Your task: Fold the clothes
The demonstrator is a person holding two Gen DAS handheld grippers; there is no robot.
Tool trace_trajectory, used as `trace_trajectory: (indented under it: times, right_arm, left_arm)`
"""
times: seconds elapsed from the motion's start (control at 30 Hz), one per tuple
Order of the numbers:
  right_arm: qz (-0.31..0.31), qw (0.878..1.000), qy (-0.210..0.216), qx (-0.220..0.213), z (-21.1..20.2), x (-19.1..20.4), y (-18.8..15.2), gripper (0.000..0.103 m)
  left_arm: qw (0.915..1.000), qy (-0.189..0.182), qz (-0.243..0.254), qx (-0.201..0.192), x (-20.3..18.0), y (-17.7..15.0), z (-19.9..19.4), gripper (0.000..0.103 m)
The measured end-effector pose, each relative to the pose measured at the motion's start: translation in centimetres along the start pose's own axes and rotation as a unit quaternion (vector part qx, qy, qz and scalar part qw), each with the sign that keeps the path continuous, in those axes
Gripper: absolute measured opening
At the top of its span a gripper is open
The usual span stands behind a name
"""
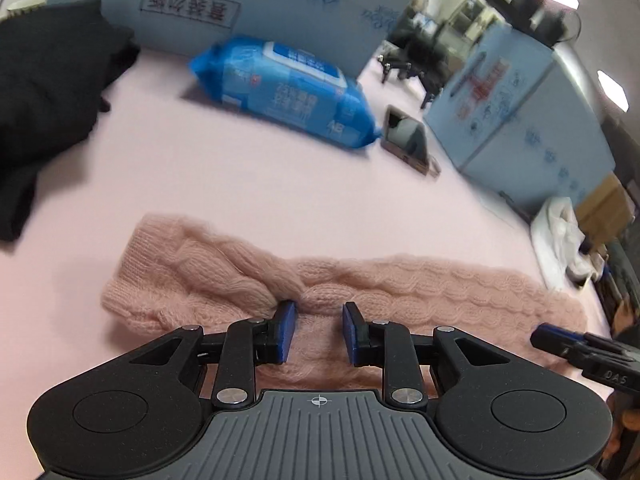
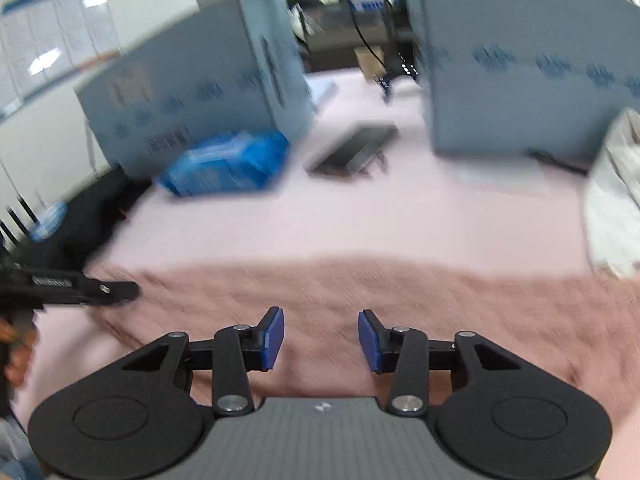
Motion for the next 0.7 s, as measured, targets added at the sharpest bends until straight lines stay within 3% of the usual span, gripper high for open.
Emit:
trace_trajectory:
  times: [0.07, 0.13, 0.2, 0.3, 0.37, 0.43, 0.5, 0.6, 0.7]
  right_arm:
    - [-0.015, 1.000, 0.002, -0.003, -0.5, -0.5, -0.5, 0.044]
    - [-0.020, 1.000, 0.013, -0.018, -1.9, -0.7, -0.5, 0.049]
    - [0.013, 0.998, 0.023, -0.052, -3.8, -1.6, 0.5, 0.058]
    - [0.093, 0.993, -0.001, -0.078, -7.5, -6.2, 1.8, 0.060]
    - [0.178, 0.980, -0.017, -0.084, -9.7, -11.2, 2.0, 0.060]
    - [0.274, 0.957, -0.044, -0.088, -11.7, -17.0, 1.4, 0.058]
    - [0.332, 0.939, -0.046, -0.081, -12.1, -20.6, 0.6, 0.057]
    - [0.394, 0.918, 0.007, -0.044, -10.6, -23.4, -0.4, 0.057]
    - [0.441, 0.895, 0.067, 0.006, -8.1, -24.7, -1.0, 0.052]
  left_arm:
    - [0.9999, -0.008, -0.011, 0.006, 0.5, 0.2, -0.2, 0.027]
    - [0.9999, 0.007, -0.008, 0.014, -0.1, 1.0, -0.7, 0.027]
    - [0.9998, 0.012, 0.016, 0.003, -1.4, 1.7, -1.0, 0.027]
    - [0.9964, -0.020, 0.077, -0.031, -6.2, 3.2, -1.4, 0.028]
    - [0.9933, -0.043, 0.100, -0.041, -9.7, 3.7, -0.4, 0.032]
    - [0.9907, -0.074, 0.110, -0.033, -13.3, 4.0, 1.5, 0.034]
    - [0.9849, -0.100, 0.140, -0.017, -17.1, 3.8, 3.7, 0.034]
    - [0.9727, -0.121, 0.198, 0.007, -22.4, 3.4, 6.6, 0.034]
    - [0.9590, -0.100, 0.264, 0.028, -25.9, 2.0, 8.7, 0.034]
Point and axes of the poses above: each gripper's, at about its wrist camera, not at the fingertips, and z roughly the way its jaws point, x to its left, y to its top, the point moved 2 cm from there along z, roughly the way its jaws point, and after that the axes turned 14 degrees about z, right-handed, at the moved point
